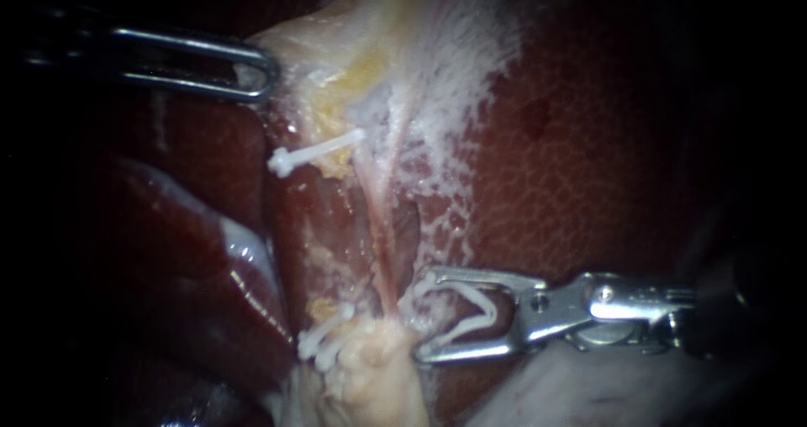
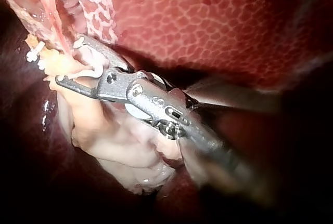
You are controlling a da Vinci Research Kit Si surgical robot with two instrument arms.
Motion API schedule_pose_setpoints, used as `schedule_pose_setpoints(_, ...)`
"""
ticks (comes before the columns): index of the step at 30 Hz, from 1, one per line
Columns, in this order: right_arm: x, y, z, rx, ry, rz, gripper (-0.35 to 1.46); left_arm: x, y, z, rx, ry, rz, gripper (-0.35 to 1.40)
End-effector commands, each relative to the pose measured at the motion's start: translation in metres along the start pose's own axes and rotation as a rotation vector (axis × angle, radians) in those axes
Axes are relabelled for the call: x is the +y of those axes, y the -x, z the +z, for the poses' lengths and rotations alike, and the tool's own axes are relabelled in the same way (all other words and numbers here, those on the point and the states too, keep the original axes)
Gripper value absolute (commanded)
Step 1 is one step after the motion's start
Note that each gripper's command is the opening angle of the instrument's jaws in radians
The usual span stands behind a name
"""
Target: Clipping first clip right tube
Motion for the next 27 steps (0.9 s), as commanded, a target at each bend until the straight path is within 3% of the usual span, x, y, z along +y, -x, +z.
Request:
schedule_pose_setpoints(1, 0.0001, 0.0, 0.0002, -0.001, 0.002, 0.0, 0.6, -0.0004, 0.0, 0.0, -0.002, 0.004, 0.0, -0.16)
schedule_pose_setpoints(11, 0.0011, -0.0005, 0.0017, -0.001, -0.002, 0.021, 0.6, -0.0011, 0.0, 0.0001, -0.004, 0.009, 0.005, -0.16)
schedule_pose_setpoints(20, 0.0, -0.0026, 0.0032, 0.009, -0.055, 0.08, 0.58, -0.0012, -0.0001, 0.0001, -0.003, 0.008, 0.005, -0.16)
schedule_pose_setpoints(27, -0.0009, -0.0038, 0.0038, 0.069, -0.094, 0.148, 0.55, -0.0013, -0.0001, 0.0002, -0.004, 0.009, 0.006, -0.16)
